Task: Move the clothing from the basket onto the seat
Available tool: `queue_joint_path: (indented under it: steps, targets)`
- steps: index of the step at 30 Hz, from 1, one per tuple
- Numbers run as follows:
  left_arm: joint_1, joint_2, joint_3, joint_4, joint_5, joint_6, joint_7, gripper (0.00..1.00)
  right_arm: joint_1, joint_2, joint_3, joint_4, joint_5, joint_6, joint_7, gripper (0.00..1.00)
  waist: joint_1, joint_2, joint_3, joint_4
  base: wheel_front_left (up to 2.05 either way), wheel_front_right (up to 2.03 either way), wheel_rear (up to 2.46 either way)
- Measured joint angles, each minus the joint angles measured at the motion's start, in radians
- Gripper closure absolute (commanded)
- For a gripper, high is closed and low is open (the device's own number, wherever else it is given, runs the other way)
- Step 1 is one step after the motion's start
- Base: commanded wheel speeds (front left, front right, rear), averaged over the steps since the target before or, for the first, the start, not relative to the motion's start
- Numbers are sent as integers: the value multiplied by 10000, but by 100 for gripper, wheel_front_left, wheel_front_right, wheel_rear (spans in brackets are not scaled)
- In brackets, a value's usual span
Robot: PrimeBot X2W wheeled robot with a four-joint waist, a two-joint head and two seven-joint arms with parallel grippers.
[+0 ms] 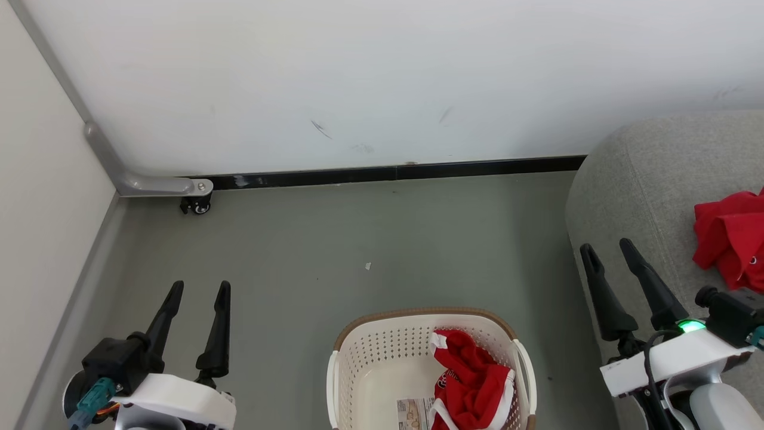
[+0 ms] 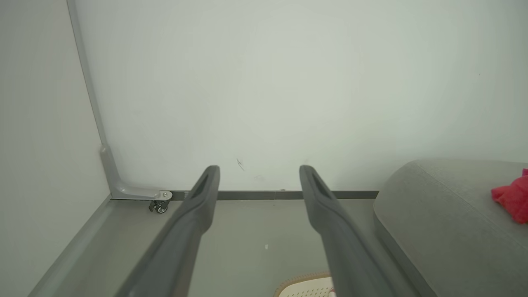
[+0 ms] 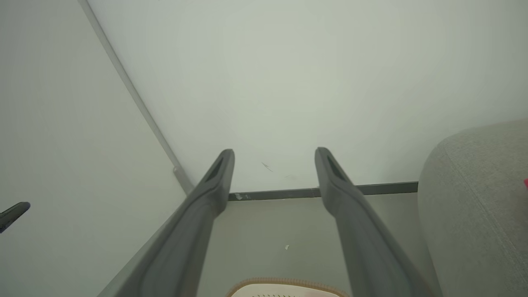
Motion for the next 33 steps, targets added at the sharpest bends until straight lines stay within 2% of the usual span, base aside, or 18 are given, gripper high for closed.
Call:
queue_joint_path:
  steps: [10, 33]
  targets:
    - [200, -10, 203, -284, 449, 0, 0, 0, 192, 217, 84, -535, -336, 0, 0, 0, 0, 0, -11, -63, 0, 0, 0]
    - [402, -259, 462, -483, 763, -17, 0, 0, 609, 349, -360, -686, -1020, 0, 0, 0, 0, 0, 38, -167, 0, 0, 0]
